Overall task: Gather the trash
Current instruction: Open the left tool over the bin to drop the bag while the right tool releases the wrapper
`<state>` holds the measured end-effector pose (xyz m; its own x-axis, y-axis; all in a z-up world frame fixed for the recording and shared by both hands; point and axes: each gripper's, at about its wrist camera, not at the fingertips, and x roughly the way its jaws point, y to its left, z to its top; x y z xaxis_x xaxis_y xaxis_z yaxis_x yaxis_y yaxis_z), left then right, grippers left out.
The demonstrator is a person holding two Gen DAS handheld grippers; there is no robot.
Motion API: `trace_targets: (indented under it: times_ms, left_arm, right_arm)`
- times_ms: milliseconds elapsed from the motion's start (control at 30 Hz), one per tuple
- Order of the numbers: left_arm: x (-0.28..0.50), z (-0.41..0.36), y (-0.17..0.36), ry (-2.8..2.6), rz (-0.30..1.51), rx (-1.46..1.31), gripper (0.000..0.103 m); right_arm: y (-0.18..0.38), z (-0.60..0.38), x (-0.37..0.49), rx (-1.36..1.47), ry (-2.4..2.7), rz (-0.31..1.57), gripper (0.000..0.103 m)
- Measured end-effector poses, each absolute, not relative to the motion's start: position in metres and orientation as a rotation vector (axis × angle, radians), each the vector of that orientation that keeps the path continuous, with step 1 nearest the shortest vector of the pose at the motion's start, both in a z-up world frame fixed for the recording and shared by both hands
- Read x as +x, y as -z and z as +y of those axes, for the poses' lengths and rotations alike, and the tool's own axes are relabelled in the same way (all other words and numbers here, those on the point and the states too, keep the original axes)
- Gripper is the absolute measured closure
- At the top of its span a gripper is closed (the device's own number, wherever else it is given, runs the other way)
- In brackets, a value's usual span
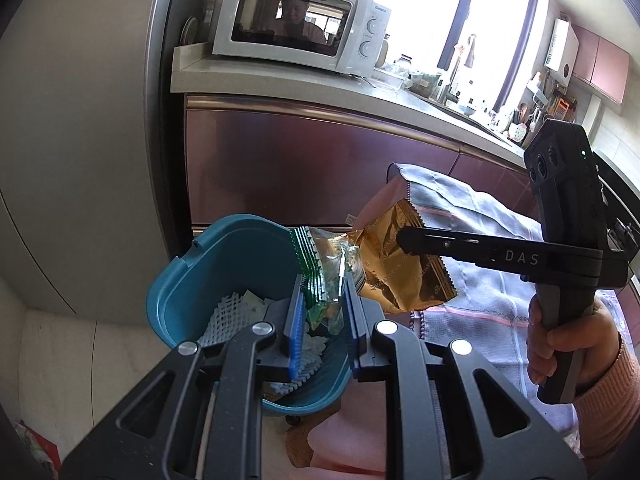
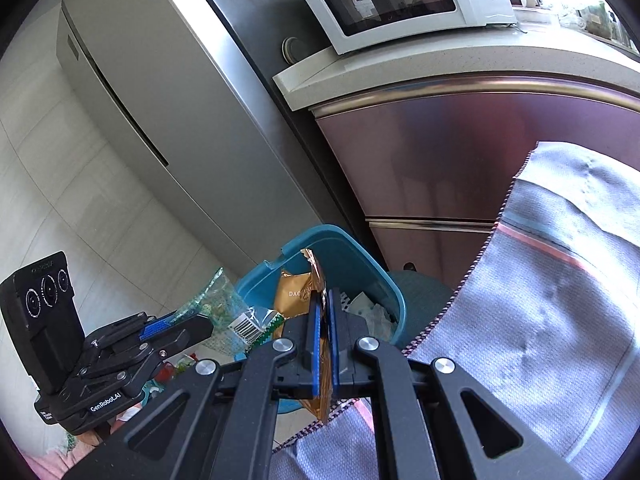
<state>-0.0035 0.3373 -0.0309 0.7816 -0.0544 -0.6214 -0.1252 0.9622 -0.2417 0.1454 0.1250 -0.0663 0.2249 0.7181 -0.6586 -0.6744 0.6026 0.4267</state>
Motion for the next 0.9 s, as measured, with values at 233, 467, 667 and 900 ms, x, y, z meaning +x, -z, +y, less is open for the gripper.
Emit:
trace_targets:
  times_ms: [233, 467, 667, 900]
  left_arm:
    - [0.005, 0.343, 0.037, -0.058, 0.685, -0.279, 0.085]
    - [0.012, 0.349, 0.05, -0.084, 0.71, -0.29, 0.085]
    - [0.021, 0.352, 0.062, -0.101, 0.739, -0.294, 0.083]
    - [0.027, 0.353, 0.073, -0.11, 0.759, -0.289, 0.081]
  right_arm:
    - [0.071, 0.141, 0.152, 0.043, -0.961, 0.954, 0.1]
    - [0.078, 0.157, 0.153, 0.015, -0.961, 0.975, 0.1]
    - [0.089, 0.172, 0.156, -0.003, -0.957, 1.002, 0.099]
    - [0.1, 0.185, 0.159, -0.023, -0.951, 1.034, 0.097]
